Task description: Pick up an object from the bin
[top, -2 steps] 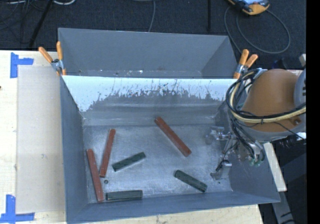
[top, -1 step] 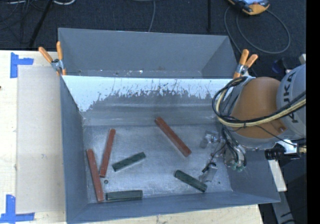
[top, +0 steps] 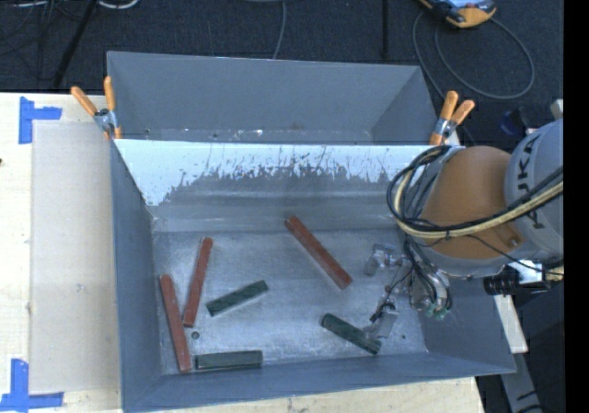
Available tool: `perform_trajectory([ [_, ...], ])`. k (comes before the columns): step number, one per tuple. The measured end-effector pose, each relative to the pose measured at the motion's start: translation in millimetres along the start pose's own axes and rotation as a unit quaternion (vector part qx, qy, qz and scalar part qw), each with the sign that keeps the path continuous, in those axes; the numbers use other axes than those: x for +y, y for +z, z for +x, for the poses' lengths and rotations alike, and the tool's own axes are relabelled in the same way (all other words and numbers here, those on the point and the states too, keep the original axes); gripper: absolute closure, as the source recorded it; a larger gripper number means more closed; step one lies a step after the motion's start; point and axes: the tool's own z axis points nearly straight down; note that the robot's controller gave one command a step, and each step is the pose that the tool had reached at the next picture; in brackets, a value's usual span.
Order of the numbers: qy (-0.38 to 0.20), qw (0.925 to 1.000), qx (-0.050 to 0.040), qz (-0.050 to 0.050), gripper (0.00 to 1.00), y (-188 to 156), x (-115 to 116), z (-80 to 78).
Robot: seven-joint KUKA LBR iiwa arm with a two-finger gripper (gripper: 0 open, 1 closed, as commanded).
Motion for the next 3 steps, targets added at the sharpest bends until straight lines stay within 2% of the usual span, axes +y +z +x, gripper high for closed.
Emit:
perform_trajectory([
  [1, -0.090, 0.9960, -0.0003, 0.000, 0.00, 44.6, -8.2, 4.1],
  [2, 0.026, 0.9997, 0.0005, 0.000, 1.00, 53.3, 60.7, 17.2],
  [3, 0.025, 0.9997, 0.0006, 0.001, 0.00, 53.4, 60.5, 17.2],
])
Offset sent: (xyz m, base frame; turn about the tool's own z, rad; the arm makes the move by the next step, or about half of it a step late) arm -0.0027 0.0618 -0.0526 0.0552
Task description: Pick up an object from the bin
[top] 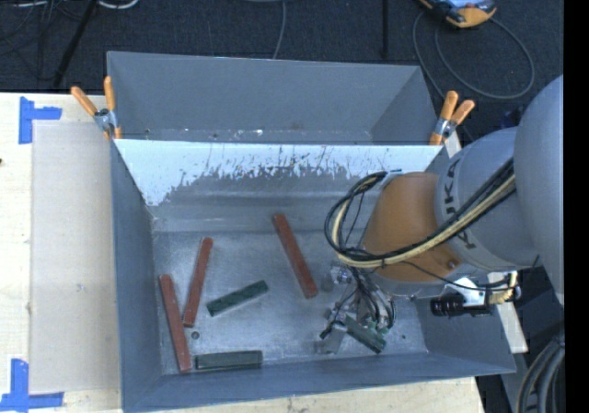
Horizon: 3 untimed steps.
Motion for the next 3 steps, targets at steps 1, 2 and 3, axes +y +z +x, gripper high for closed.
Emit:
perform_trajectory([
  [1, 0.000, 1.0000, 0.0000, 0.000, 0.00, 0.0, -0.2, 0.0],
  [2, 0.019, 0.9998, -0.0001, -0.001, 0.00, 0.0, -28.0, -26.0],
  [3, -0.023, 0.9997, 0.0003, 0.000, 1.00, 0.1, -69.7, -9.0],
])
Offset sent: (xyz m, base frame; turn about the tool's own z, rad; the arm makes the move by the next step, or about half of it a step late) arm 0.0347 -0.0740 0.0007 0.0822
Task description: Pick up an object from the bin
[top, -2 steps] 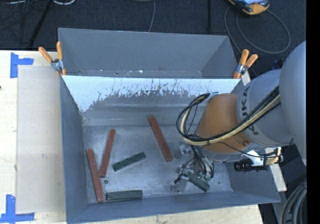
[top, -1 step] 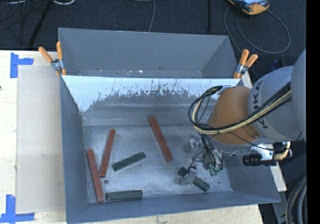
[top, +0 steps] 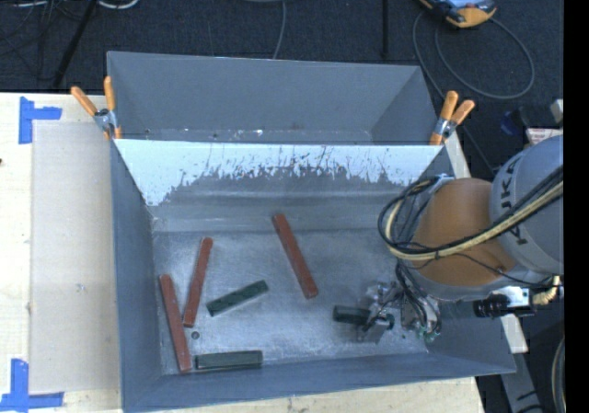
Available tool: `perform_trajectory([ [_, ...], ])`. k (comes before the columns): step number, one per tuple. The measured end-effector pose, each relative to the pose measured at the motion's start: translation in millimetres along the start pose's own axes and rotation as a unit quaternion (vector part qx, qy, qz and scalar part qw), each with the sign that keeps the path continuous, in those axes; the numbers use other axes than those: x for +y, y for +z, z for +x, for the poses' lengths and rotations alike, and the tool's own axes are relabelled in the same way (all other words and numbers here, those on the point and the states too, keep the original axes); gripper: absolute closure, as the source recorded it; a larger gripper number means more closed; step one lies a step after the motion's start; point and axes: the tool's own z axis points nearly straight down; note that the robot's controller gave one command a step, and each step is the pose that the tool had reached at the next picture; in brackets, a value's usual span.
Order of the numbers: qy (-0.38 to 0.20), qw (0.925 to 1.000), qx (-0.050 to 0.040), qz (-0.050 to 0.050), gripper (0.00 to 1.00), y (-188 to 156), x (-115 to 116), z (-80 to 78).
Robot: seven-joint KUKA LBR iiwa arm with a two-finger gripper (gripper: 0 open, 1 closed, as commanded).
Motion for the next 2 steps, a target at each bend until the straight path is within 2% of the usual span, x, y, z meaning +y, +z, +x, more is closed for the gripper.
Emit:
perform_trajectory([
  [1, 0.000, 1.0000, 0.0000, 0.000, 1.00, 0.0, 0.1, 0.0],
  [2, -0.064, 0.9979, -0.0023, 0.000, 1.00, -148.7, 39.0, -35.6],
])
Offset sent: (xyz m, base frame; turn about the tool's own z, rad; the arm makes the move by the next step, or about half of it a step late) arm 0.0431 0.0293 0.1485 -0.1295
